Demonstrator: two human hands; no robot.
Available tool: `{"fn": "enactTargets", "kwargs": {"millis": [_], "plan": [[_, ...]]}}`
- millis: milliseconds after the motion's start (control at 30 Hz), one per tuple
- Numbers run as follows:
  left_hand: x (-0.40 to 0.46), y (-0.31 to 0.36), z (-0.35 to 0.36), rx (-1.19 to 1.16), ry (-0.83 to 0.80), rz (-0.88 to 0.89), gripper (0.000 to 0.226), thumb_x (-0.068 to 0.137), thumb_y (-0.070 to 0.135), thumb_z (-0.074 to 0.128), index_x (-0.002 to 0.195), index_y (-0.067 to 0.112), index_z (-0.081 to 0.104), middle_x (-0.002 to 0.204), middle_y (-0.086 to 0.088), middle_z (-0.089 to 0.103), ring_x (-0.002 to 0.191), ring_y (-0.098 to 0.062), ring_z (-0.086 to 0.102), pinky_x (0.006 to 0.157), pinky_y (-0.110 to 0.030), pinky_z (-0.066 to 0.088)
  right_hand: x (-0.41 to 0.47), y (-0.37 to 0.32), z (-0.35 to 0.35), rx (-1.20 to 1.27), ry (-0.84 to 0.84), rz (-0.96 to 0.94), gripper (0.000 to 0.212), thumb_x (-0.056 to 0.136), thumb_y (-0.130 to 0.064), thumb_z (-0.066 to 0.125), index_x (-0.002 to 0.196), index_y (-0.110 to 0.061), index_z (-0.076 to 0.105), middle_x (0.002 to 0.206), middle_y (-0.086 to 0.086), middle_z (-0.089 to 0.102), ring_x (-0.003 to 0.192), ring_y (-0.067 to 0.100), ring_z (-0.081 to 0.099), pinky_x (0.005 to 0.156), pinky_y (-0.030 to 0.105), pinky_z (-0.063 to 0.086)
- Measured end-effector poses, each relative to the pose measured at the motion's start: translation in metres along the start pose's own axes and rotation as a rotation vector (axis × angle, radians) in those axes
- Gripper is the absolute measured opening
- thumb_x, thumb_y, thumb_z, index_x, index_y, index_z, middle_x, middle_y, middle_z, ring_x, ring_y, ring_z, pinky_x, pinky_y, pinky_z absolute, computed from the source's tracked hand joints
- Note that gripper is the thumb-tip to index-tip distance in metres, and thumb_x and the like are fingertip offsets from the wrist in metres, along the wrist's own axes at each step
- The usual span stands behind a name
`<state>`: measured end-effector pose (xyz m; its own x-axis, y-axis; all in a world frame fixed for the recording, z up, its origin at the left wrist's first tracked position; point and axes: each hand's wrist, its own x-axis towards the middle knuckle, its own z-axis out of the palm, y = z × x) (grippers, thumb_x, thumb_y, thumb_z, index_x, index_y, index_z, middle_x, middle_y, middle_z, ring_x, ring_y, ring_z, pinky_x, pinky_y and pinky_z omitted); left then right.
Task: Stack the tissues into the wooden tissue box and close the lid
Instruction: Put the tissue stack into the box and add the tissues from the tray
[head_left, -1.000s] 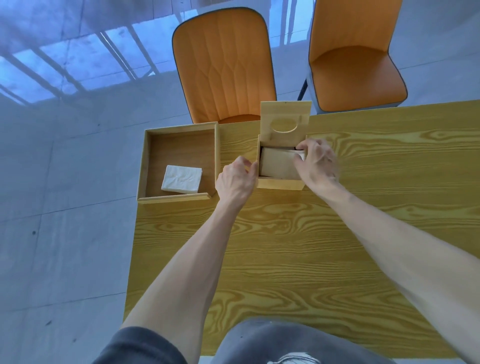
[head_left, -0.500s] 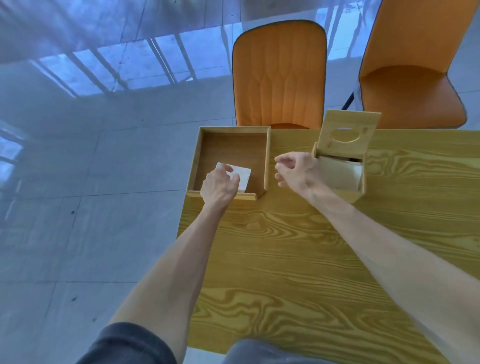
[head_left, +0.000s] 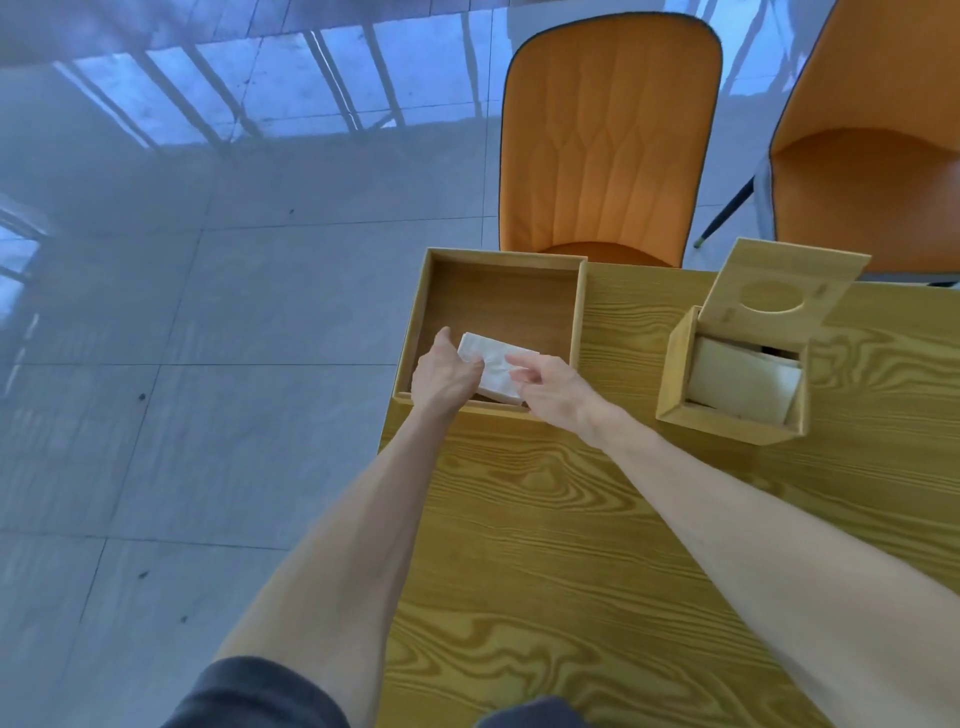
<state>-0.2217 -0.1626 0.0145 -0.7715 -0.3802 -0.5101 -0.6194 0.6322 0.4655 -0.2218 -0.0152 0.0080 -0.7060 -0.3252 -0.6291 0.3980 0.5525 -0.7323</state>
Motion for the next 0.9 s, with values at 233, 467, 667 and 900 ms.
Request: {"fn": "enactTargets", "kwargs": {"millis": [233, 467, 667, 900], "plan": [[0.017, -0.007, -0.005, -0.074, -0.033, -0.079, 0.076, 0.092, 0.029, 0.068, 0.154, 0.014, 0.028, 0.148, -0.011, 0.051, 0.137, -0.030, 0.047, 0.110, -0.044, 0.041, 0.005, 0.000, 0.003, -0.073, -0.013, 0.020, 0.045, 0.103, -0.011, 0.037, 0.146, -0.020, 0.044, 0.152, 0.010, 0.043, 0.140, 0.025, 0.040, 0.117, 0.038, 0.032], [0.030, -0.016, -0.004, -0.102, -0.132, -0.047, 0.040, 0.090, 0.030, 0.071, 0.124, 0.009, 0.066, 0.125, -0.010, 0.069, 0.104, -0.022, 0.064, 0.085, -0.035, 0.051, 0.000, -0.002, 0.001, -0.151, -0.013, -0.012, 0.042, 0.103, -0.017, 0.038, 0.144, -0.022, 0.047, 0.149, 0.009, 0.047, 0.137, 0.024, 0.044, 0.115, 0.035, 0.033], [0.029, -0.020, -0.009, -0.160, -0.149, -0.027, 0.049, 0.084, 0.027, 0.079, 0.126, 0.009, 0.061, 0.115, -0.006, 0.066, 0.103, -0.023, 0.064, 0.090, -0.039, 0.053, -0.003, -0.002, -0.001, -0.206, 0.040, -0.070, 0.041, 0.099, -0.015, 0.046, 0.140, -0.019, 0.052, 0.137, 0.006, 0.059, 0.124, 0.022, 0.055, 0.105, 0.028, 0.041], [0.021, -0.032, -0.023, -0.318, -0.288, 0.097, 0.041, 0.079, 0.006, 0.082, 0.112, 0.015, 0.059, 0.120, -0.009, 0.068, 0.111, -0.025, 0.063, 0.090, -0.036, 0.052, -0.003, 0.001, -0.010, -0.502, 0.373, -0.265, 0.072, 0.084, -0.018, 0.075, 0.147, -0.019, 0.039, 0.140, 0.010, 0.049, 0.128, 0.026, 0.049, 0.102, 0.040, 0.046]]}}
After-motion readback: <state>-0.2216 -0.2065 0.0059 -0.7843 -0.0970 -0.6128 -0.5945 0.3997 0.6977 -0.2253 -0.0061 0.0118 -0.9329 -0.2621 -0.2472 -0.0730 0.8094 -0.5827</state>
